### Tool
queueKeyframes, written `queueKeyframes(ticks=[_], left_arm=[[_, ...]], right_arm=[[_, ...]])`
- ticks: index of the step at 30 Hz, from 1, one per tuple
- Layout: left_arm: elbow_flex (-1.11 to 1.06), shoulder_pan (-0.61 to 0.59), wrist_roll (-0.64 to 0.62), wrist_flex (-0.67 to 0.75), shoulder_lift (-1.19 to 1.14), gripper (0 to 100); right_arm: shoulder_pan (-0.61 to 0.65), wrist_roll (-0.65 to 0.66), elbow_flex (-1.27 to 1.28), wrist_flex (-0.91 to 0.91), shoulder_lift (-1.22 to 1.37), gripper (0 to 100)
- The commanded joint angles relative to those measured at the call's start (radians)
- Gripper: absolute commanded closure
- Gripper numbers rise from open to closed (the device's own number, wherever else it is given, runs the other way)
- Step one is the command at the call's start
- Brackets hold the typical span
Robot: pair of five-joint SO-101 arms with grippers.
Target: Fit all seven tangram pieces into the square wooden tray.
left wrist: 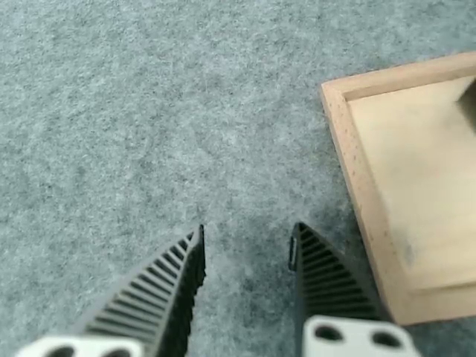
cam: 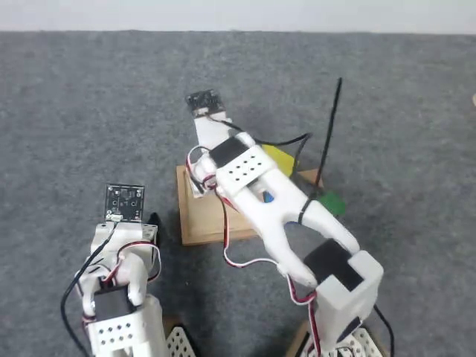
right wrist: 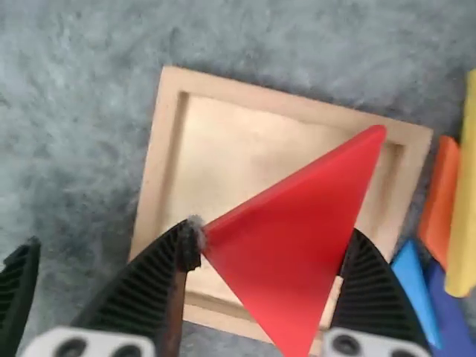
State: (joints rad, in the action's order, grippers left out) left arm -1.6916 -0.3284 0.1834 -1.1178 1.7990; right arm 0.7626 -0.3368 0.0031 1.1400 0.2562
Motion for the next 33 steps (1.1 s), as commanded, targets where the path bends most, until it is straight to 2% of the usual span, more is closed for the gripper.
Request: queueKeyframes(ticks=[1,6,18,25,33], left_arm=[[0.008,0.002,-0.009,0.023,0.012,81],[0.008,0.002,-0.009,0.023,0.012,81],[0.008,0.002,-0.009,0.023,0.012,81],[0.008,0.002,-0.009,0.023,0.012,81],[0.008,0.002,-0.009,0.023,0.012,81]], right_arm=[[0.004,0.155,-0.046,-0.012,-0.010,81.1],[-0.016,0.488,-0.044,-0.013,0.001,80.9],[-0.005,1.069,-0.043,-0.030,0.001,80.7],[0.007,1.293,-0.041,-0.045,0.001,80.7],[0.013,1.476,-0.048,-0.053,0.068,80.7]])
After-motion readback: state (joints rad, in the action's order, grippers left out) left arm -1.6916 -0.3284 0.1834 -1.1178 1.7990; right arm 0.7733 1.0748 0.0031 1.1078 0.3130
